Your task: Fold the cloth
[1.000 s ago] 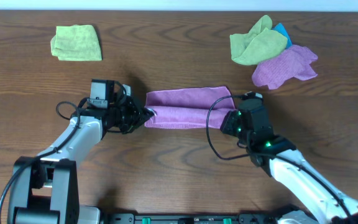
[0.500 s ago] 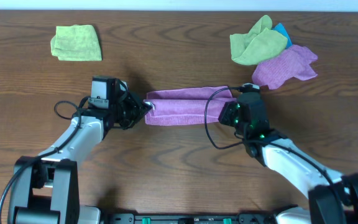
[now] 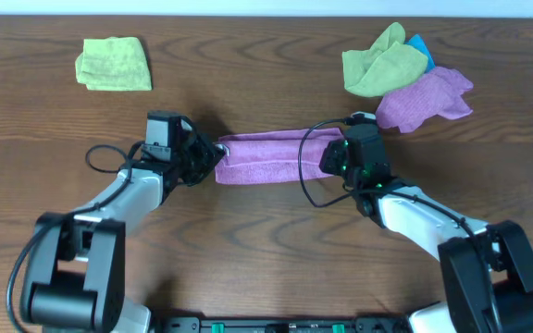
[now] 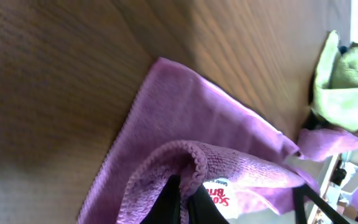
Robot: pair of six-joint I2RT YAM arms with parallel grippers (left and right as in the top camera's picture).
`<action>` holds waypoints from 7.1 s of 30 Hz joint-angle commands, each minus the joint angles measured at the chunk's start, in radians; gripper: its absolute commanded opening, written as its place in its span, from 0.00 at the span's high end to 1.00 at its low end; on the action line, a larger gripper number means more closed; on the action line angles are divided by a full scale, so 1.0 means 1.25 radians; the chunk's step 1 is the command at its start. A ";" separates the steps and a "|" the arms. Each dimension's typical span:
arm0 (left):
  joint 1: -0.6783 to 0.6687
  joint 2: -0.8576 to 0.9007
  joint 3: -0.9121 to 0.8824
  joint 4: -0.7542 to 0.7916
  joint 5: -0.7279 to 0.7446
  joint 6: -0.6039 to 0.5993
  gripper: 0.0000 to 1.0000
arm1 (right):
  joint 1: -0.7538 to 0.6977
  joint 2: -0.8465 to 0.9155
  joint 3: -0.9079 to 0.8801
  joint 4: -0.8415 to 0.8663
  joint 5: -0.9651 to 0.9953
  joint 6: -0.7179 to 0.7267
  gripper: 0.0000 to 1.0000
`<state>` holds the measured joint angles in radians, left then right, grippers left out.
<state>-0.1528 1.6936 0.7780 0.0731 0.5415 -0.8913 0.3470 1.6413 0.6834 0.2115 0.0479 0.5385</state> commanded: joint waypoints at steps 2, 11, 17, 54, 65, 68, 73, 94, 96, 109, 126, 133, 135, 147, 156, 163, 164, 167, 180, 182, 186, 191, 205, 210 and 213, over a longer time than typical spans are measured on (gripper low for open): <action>0.000 0.041 0.002 0.037 -0.020 -0.009 0.94 | -0.016 0.034 0.017 0.014 0.024 -0.029 0.99; 0.000 0.123 0.002 0.143 -0.016 -0.048 0.94 | -0.021 0.093 0.017 0.071 0.028 -0.056 0.99; 0.000 0.131 0.002 0.153 -0.030 -0.044 0.94 | -0.021 0.120 0.017 0.110 0.042 -0.067 0.99; 0.045 -0.049 0.023 0.063 0.133 -0.072 0.42 | -0.027 -0.137 0.018 -0.144 0.017 0.035 0.51; -0.069 -0.039 0.024 0.053 0.014 -0.107 0.74 | -0.090 -0.150 0.018 -0.221 -0.238 0.186 0.35; -0.089 -0.030 0.024 0.033 -0.048 -0.107 0.83 | -0.097 -0.150 0.018 -0.221 -0.279 0.186 0.34; -0.094 -0.023 0.024 -0.022 -0.154 -0.085 0.94 | -0.103 -0.149 0.017 -0.234 -0.311 0.211 0.30; -0.120 0.090 0.024 -0.008 -0.237 -0.084 0.95 | -0.132 -0.149 0.017 -0.323 -0.309 0.215 0.29; -0.120 0.095 0.024 -0.011 -0.231 -0.083 0.94 | -0.132 -0.149 0.017 -0.337 -0.291 0.215 0.29; -0.120 0.095 0.024 -0.020 -0.231 -0.083 0.94 | -0.132 -0.063 0.017 -0.312 -0.206 0.215 0.25; -0.120 0.095 0.024 -0.049 -0.226 -0.083 0.94 | -0.130 0.013 0.017 -0.141 -0.204 0.215 0.31; -0.119 0.095 0.024 -0.050 -0.226 -0.083 0.94 | -0.130 0.024 0.017 -0.179 -0.212 0.215 0.29; -0.119 0.095 0.024 -0.050 -0.226 -0.083 0.94 | -0.130 0.024 0.017 -0.187 -0.220 0.215 0.29; -0.119 0.095 0.024 -0.049 -0.226 -0.083 0.94 | -0.127 0.063 0.017 -0.126 -0.210 0.215 0.31; -0.119 0.095 0.024 -0.050 -0.226 -0.083 0.94 | -0.116 0.067 0.017 -0.056 -0.253 0.145 0.96; -0.119 0.095 0.024 -0.059 -0.226 -0.083 0.94 | -0.110 0.002 0.017 0.005 -0.378 0.122 0.99; -0.119 0.095 0.024 -0.058 -0.227 -0.083 0.94 | -0.104 -0.008 0.017 0.005 -0.389 0.122 0.99; -0.119 0.095 0.024 -0.058 -0.229 -0.083 0.94 | -0.081 -0.039 0.017 0.007 -0.407 0.122 0.99; -0.119 0.095 0.024 -0.057 -0.222 -0.083 0.94 | 0.103 -0.064 0.017 0.056 -0.335 0.172 0.99; -0.119 0.095 0.024 -0.057 -0.222 -0.083 0.94 | 0.125 -0.064 0.017 0.063 -0.321 0.180 0.99; -0.119 0.095 0.024 -0.057 -0.222 -0.082 0.94 | 0.157 -0.061 0.020 0.078 -0.273 0.203 0.99; -0.119 0.095 0.025 -0.055 -0.201 -0.056 0.94 | 0.169 -0.038 0.056 0.073 -0.251 0.203 0.99; -0.118 0.069 0.028 -0.065 -0.188 -0.005 0.94 | 0.201 0.038 0.219 -0.038 -0.229 0.164 0.99; -0.118 0.069 0.028 -0.065 -0.187 -0.005 0.94 | 0.232 0.059 0.220 -0.038 -0.220 0.164 0.99; -0.118 0.069 0.029 -0.066 -0.184 -0.004 0.94 | 0.245 0.081 0.223 -0.036 -0.220 0.167 0.99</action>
<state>-0.2966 1.7741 0.8169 0.0147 0.2932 -0.9154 0.6380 1.7161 0.9413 0.1680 -0.2382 0.7567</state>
